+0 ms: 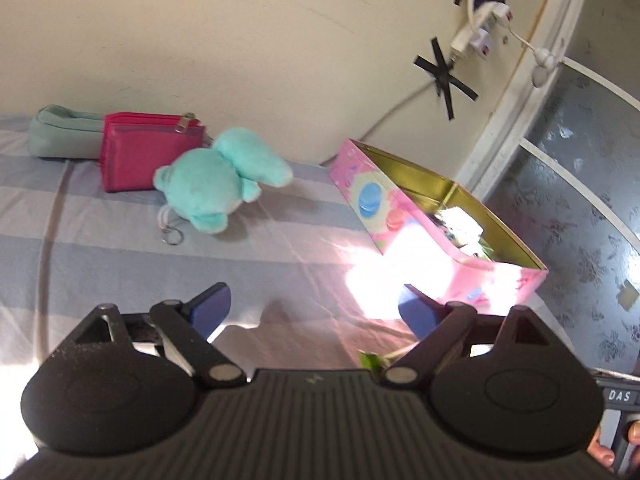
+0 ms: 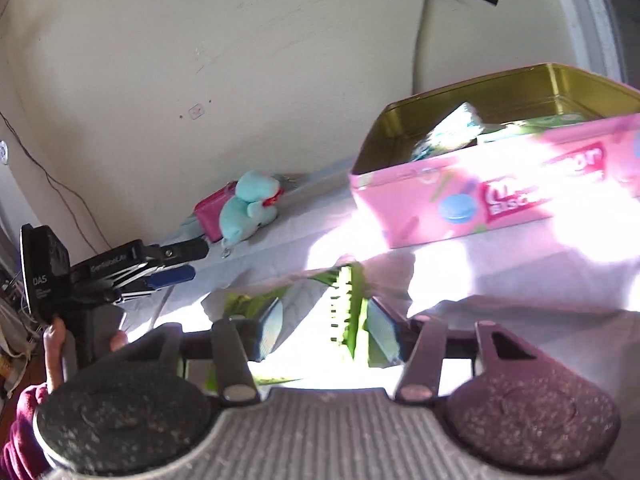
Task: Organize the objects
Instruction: 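Carry the green snack packet into the pink tin and open the right gripper, then move the right gripper to the mint-green plush bear and grasp it, then carry the plush bear over the pink tin and release it inside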
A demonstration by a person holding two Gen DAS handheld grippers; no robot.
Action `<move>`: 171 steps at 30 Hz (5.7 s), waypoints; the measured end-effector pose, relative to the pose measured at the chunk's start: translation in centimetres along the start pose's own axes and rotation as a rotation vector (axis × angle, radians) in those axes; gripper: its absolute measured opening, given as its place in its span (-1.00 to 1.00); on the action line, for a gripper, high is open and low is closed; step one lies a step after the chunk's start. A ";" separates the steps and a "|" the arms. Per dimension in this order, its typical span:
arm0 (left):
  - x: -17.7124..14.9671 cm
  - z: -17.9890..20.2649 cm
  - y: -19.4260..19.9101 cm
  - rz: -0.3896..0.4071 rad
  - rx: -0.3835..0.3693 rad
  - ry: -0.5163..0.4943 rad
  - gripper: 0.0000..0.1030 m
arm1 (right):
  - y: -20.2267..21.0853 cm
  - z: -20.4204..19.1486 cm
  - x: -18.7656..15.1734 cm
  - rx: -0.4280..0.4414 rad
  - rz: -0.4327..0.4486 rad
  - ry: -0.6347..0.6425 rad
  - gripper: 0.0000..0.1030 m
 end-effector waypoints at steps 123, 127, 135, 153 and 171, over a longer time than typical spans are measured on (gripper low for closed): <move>0.6 -0.8 -1.4 0.034 -0.050 0.056 0.97 | -0.7 0.2 0.2 0.126 -0.027 0.074 -0.06; 0.0 1.3 -2.3 0.012 -0.026 0.030 0.97 | 0.1 0.9 0.0 0.125 -0.012 0.071 -0.04; -0.5 3.5 -3.4 0.023 0.028 0.148 0.97 | 1.0 2.6 -0.3 0.147 -0.006 0.100 0.07; -2.2 8.7 -4.6 -0.134 -0.120 0.035 0.55 | -0.8 3.1 -0.8 0.198 -0.040 0.171 -0.03; 9.0 18.3 -17.6 -0.028 -0.138 -0.274 0.55 | -3.3 9.6 12.8 -0.102 0.232 0.156 -0.07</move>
Point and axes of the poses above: each gripper's, at about its wrist camera, not at the fingertips, and y roughly against the way its jaws point, z to its right, x to its top, the point moved 3 cm from there along -y, roughly the way its jaws point, and after that the axes turned 2 degrees about -x, right-handed, at the moved point
